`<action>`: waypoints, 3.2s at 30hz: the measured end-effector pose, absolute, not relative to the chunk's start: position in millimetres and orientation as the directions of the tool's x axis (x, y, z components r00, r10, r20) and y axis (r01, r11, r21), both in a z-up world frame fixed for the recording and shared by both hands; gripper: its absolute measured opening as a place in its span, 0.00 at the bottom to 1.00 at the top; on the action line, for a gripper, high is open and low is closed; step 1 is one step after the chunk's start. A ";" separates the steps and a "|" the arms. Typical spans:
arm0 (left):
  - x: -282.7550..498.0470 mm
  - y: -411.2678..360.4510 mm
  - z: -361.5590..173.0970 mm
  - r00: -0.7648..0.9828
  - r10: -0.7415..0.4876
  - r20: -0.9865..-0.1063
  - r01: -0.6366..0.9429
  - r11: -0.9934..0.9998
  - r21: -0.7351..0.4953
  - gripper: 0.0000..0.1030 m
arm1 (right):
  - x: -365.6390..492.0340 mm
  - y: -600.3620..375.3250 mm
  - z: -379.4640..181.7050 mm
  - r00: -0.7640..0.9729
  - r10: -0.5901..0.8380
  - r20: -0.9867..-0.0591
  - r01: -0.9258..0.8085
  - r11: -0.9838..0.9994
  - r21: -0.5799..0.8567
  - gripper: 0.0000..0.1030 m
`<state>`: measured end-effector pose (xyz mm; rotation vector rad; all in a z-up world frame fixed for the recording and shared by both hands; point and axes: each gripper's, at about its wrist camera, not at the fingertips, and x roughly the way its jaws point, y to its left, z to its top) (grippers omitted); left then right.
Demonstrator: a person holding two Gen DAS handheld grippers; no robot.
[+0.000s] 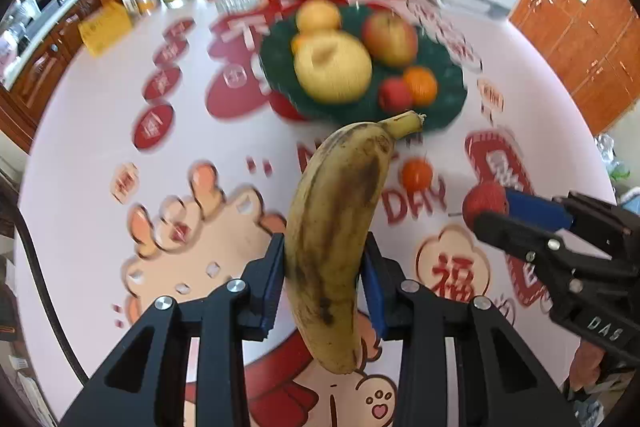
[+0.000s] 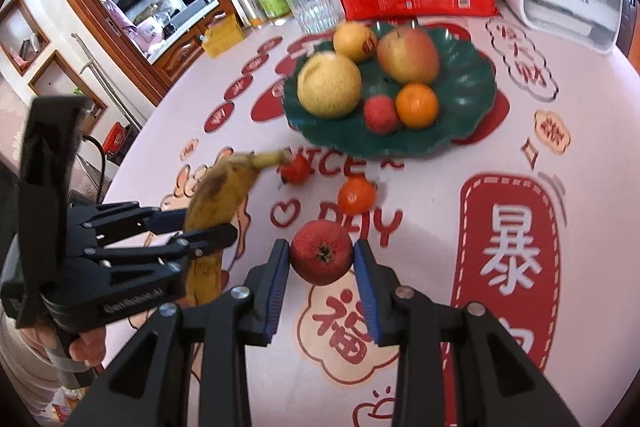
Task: Organize fruits
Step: 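Lift the banana and red fruit and carry both toward the green plate, then lower the banana and red fruit onto the plate and open both tools, then withdraw both tools from the plate toward the two cherry tomatoes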
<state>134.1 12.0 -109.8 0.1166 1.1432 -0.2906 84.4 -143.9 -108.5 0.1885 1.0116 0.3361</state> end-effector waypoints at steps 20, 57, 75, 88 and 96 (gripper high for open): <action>268.7 -28.0 2.8 0.536 -0.093 -0.839 0.371 0.919 0.135 0.33 | 186.2 -196.6 4.9 0.646 0.263 -0.717 -0.137 0.964 0.229 0.32; 377.6 -117.6 -118.7 0.280 -0.110 -0.954 0.365 0.931 0.000 0.42 | 278.1 -215.8 -138.1 0.431 0.104 -0.896 -0.022 0.994 0.105 0.33; 342.8 -98.8 -70.9 0.360 -0.158 -0.919 0.354 0.935 -0.023 0.74 | 256.3 -214.3 -121.5 0.466 0.097 -0.879 -0.044 0.995 0.087 0.48; 272.2 -63.0 -35.5 0.409 -0.143 -0.901 0.327 0.945 -0.001 0.76 | 211.7 -200.3 -79.3 0.519 0.118 -0.847 -0.079 0.993 0.089 0.48; 218.2 -39.7 -25.4 0.415 -0.133 -0.900 0.302 0.953 -0.002 0.76 | 168.6 -188.6 -57.1 0.538 0.130 -0.833 -0.106 0.991 0.086 0.48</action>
